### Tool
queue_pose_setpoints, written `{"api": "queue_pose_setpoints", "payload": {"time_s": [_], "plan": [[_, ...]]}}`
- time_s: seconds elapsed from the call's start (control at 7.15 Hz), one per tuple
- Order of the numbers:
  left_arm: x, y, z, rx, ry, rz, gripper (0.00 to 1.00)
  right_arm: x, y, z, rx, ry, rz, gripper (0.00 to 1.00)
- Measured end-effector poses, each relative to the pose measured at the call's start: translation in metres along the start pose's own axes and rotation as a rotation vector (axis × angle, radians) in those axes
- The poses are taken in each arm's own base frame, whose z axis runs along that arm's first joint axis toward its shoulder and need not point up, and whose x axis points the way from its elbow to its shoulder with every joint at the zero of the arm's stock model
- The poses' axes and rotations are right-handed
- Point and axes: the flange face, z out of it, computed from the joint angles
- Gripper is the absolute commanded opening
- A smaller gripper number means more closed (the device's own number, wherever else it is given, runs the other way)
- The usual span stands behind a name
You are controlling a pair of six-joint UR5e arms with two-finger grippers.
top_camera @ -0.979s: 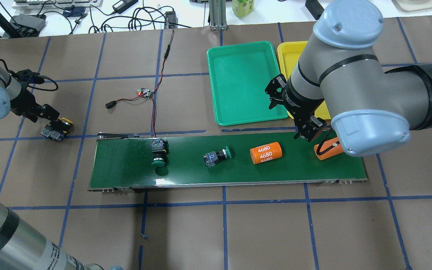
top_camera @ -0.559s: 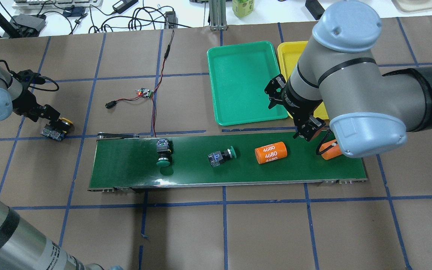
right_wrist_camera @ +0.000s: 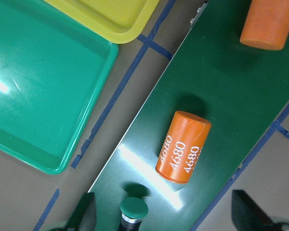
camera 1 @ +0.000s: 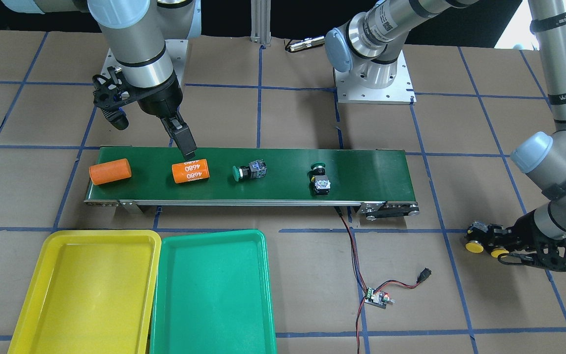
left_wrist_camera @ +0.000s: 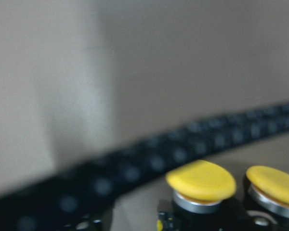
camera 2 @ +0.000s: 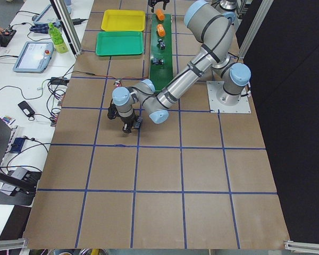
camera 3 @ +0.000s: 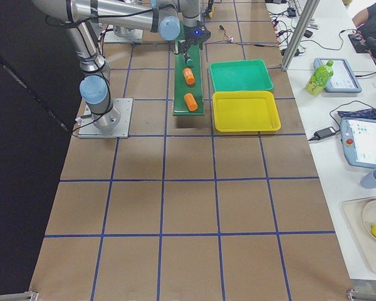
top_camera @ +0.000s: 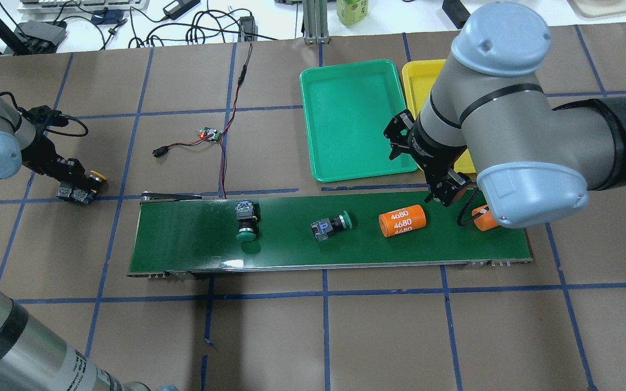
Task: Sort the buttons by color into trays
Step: 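Grasp a yellow-capped button with left gripper while right gripper reaches belt end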
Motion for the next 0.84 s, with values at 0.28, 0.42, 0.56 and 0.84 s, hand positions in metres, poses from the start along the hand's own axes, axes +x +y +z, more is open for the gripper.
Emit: {"api": "queue_pose_setpoints", "payload": {"time_s": [0.28, 0.42, 0.56, 0.84], "plan": [[0.002, 0.003, -0.015, 0.004, -0.011, -0.014, 0.0, 0.0, 0.002, 0.002, -0.001, 0.006, 0.003, 1.0], [0.009, 0.006, -0.033, -0.003, -0.009, -0.026, 0.0, 0.0, 0.008, 0.005, -0.006, 0.011, 0.017, 1.0], [0.025, 0.011, -0.064, -0.013, -0.001, -0.053, 0.0, 0.0, 0.016, 0.012, -0.013, 0.022, 0.033, 1.0], [0.109, 0.014, -0.122, -0.034, 0.009, -0.106, 0.0, 0.001, 0.025, 0.027, -0.023, 0.044, 0.037, 1.0]]}}
